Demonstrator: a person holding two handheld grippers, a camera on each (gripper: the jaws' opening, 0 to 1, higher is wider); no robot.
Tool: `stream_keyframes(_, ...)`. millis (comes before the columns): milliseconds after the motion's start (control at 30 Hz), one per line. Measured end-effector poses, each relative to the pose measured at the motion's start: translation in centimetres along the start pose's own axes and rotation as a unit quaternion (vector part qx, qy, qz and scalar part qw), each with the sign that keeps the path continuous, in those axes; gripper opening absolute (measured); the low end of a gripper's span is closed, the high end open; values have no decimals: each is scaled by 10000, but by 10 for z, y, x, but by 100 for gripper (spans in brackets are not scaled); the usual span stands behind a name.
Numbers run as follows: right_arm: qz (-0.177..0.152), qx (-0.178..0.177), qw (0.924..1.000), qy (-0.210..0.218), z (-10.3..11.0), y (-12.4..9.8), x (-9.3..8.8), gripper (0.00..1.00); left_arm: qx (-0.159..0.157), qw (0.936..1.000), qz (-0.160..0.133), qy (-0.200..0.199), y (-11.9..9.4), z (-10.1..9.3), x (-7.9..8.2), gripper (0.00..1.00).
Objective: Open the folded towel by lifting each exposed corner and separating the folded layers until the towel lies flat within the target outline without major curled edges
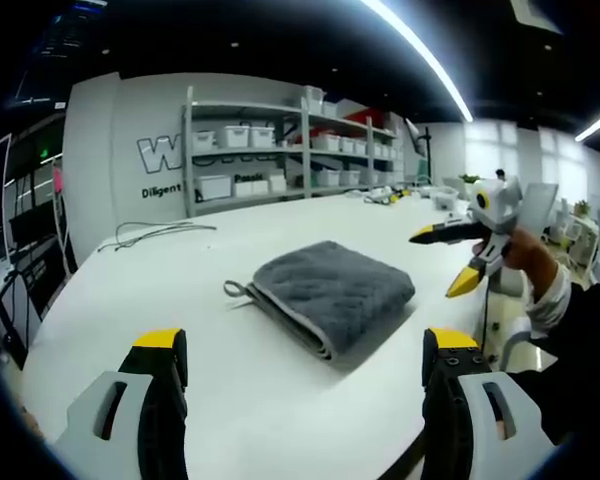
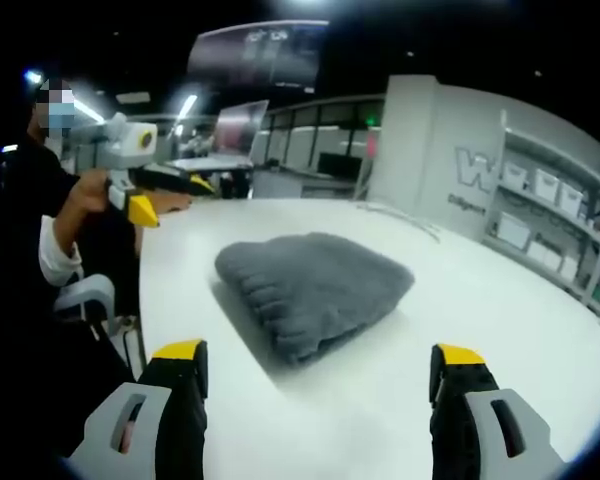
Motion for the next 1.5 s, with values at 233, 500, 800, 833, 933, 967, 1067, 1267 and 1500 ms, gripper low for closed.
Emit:
stream_keyframes(233,9,-33,10000,44,-1,0,-4,92,-23,10000,65,-5,3,-1,-5,96)
stream_keyframes(500,7,-59,9999,94,-3,1,-6,92,-34,9999,103,-21,5,-1,-9,96)
stream_keyframes(800,-54,-27,9999,133,-2,2,-7,91,-34,9999,140,-57,7,-1,-12,96)
stream_keyframes(833,-40,-21,9999,125,-2,2,-7,90,-33,9999,139,-61,7,0,-12,96)
stream_keyframes(933,-21,9,9999,112,-1,2,-8,90,-34,9999,143,-59,7,0,-12,96)
stream_keyframes(967,-34,28,9999,124,-1,2,-7,90,-36,9999,143,-59,6,-1,-12,96)
stream_keyframes(1067,-66,56,9998,159,0,3,-6,89,-36,9999,135,-67,6,0,-11,96)
stream_keyframes(1267,-113,60,9997,209,-1,4,-6,86,-28,9999,122,-98,7,1,-11,95)
stream_keyframes(1500,-123,-34,9999,98,-3,3,-5,83,-38,9999,120,-92,7,2,-10,95)
Point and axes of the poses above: the point that each gripper's makers call its tool centre point, and the gripper's own axes: y roughly forward along the fingers, z roughly to its left, x roughly out of its top, the point moved 6 cm from there along -y, roughly backward along the fingers, and after that the axes turned 6 degrees about -z, right-handed, at the moved point
